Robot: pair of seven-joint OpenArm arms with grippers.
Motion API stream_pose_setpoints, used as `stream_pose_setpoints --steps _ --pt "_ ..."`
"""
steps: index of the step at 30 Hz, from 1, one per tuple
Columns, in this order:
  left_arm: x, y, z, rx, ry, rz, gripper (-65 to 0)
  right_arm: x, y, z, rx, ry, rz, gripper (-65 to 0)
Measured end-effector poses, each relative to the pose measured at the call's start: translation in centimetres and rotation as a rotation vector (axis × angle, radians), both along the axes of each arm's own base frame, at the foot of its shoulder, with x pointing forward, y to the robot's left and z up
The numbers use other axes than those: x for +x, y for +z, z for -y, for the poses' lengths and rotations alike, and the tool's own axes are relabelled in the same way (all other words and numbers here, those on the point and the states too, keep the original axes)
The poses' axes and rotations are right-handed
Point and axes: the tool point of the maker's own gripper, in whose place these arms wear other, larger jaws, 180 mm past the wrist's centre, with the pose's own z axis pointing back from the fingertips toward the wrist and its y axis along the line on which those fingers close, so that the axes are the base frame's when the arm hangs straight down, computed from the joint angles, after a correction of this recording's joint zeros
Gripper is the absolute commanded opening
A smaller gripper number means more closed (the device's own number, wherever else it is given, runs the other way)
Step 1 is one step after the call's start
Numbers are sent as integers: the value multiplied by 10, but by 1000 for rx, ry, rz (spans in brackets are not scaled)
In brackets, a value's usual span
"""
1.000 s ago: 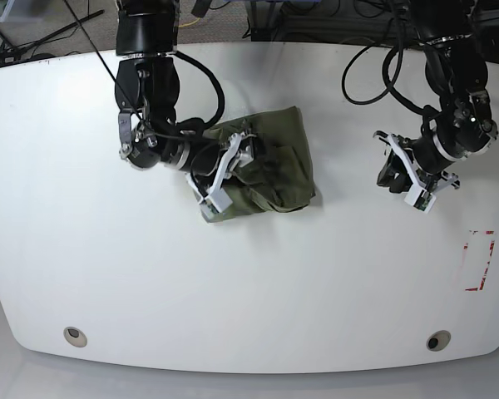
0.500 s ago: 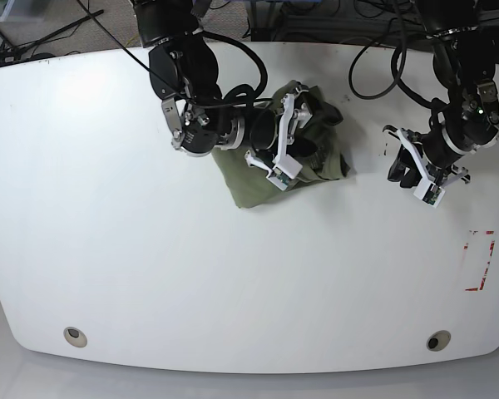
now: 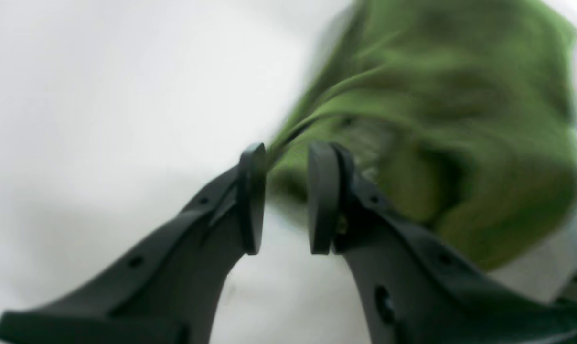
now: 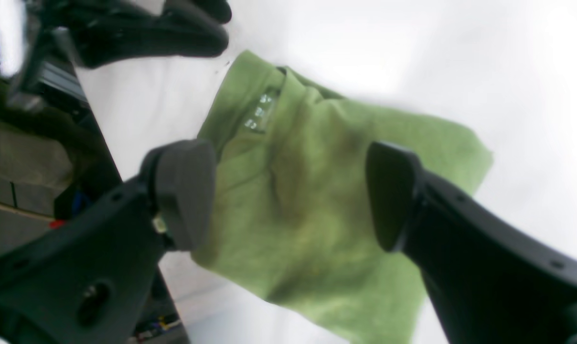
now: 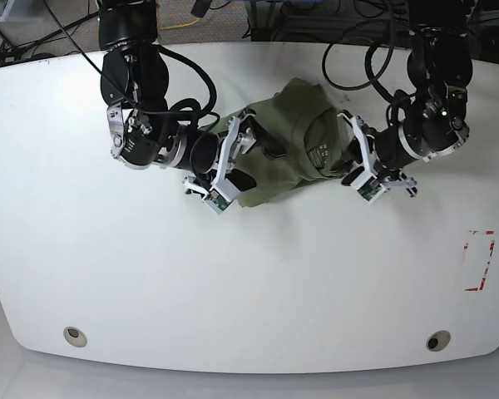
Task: Fold the T-shirt properly
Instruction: 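Release the left gripper and regrasp the bundle edge beside the right gripper, then hold the bundle with both grippers and square it into a rectangle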
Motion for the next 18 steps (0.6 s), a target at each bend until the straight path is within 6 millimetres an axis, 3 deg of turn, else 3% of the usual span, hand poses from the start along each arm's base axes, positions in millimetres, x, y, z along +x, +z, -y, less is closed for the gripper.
stream_pose_setpoints --steps 5,10,14,18 --pt "-8 14 42 -81 -73 31 -514 20 1 7 22 -40 15 -178" --pt "-33 -4 63 -97 -119 -39 -512 48 -14 9 62 -85 -32 -187" --pt "-57 -19 78 -103 -169 -104 -512 75 -25 16 70 -130 -65 -301" --pt "-68 -28 76 -102 -162 -138 -512 93 -34 21 87 -165 -94 -433"
